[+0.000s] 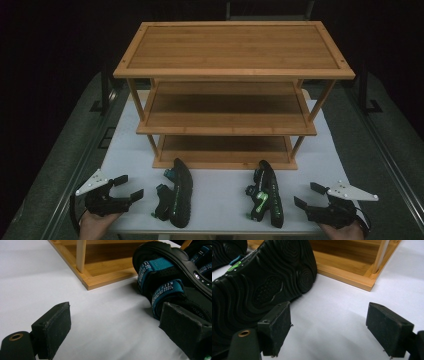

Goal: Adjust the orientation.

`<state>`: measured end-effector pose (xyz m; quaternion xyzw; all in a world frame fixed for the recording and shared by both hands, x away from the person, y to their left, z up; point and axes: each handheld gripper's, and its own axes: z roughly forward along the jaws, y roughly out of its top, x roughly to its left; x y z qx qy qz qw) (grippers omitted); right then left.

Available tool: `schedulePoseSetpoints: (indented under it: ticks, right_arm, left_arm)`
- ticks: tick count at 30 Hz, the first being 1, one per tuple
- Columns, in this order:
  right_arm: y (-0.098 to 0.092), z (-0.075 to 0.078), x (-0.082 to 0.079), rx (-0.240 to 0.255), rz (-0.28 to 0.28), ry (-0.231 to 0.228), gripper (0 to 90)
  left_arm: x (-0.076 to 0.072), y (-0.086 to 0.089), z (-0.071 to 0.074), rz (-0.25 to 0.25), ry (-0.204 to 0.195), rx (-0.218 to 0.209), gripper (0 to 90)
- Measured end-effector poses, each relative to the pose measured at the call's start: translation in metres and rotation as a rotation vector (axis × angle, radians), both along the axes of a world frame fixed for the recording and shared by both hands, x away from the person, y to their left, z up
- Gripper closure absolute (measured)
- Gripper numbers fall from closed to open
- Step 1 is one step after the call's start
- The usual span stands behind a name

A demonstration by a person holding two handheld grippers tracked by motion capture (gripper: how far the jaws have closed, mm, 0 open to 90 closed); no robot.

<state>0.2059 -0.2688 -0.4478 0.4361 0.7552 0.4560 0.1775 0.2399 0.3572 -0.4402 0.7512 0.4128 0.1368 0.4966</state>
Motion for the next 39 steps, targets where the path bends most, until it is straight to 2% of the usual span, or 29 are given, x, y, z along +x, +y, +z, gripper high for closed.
schedulePoseSetpoints:
  ticks: [11, 18, 19, 22, 25, 28, 32, 33, 37, 39]
  right_arm:
    - [0.004, 0.003, -0.001, -0.006, 0.012, -0.007, 19.6]
    - [0.005, 0.005, -0.003, -0.010, 0.010, -0.007, 19.6]
    - [0.005, 0.004, -0.003, -0.011, 0.012, -0.008, 19.6]
    - [0.006, 0.005, -0.004, -0.015, 0.013, -0.010, 19.7]
    - [0.005, 0.005, -0.004, -0.013, 0.010, -0.017, 19.8]
    - [0.004, 0.006, -0.005, -0.009, 0.005, -0.017, 20.0]
    - [0.003, 0.007, -0.006, -0.013, 0.005, -0.026, 20.0]
    - [0.004, 0.007, -0.006, -0.013, 0.005, -0.025, 20.0]
    - [0.004, 0.007, -0.007, -0.012, 0.004, -0.026, 20.1]
    - [0.004, 0.007, -0.007, -0.012, 0.003, -0.024, 20.3]
  left_arm:
    - [-0.003, 0.002, 0.001, -0.010, -0.005, -0.006, 9.5]
    - [-0.005, -0.003, 0.000, -0.044, 0.003, 0.005, 10.2]
    - [-0.005, -0.004, 0.001, -0.065, 0.009, 0.002, 13.5]
    - [-0.006, -0.007, 0.001, -0.081, 0.013, 0.028, 18.3]
    - [-0.003, -0.010, 0.001, -0.099, 0.024, 0.011, 28.9]
    - [0.002, -0.020, 0.000, -0.155, 0.056, 0.026, 39.1]
    - [0.005, -0.028, -0.002, -0.195, 0.075, 0.048, 45.8]
    - [0.006, -0.033, -0.002, -0.216, 0.082, 0.068, 46.5]
    - [0.009, -0.041, -0.003, -0.241, 0.094, 0.096, 51.6]
    - [0.009, -0.043, -0.004, -0.237, 0.096, 0.104, 52.7]
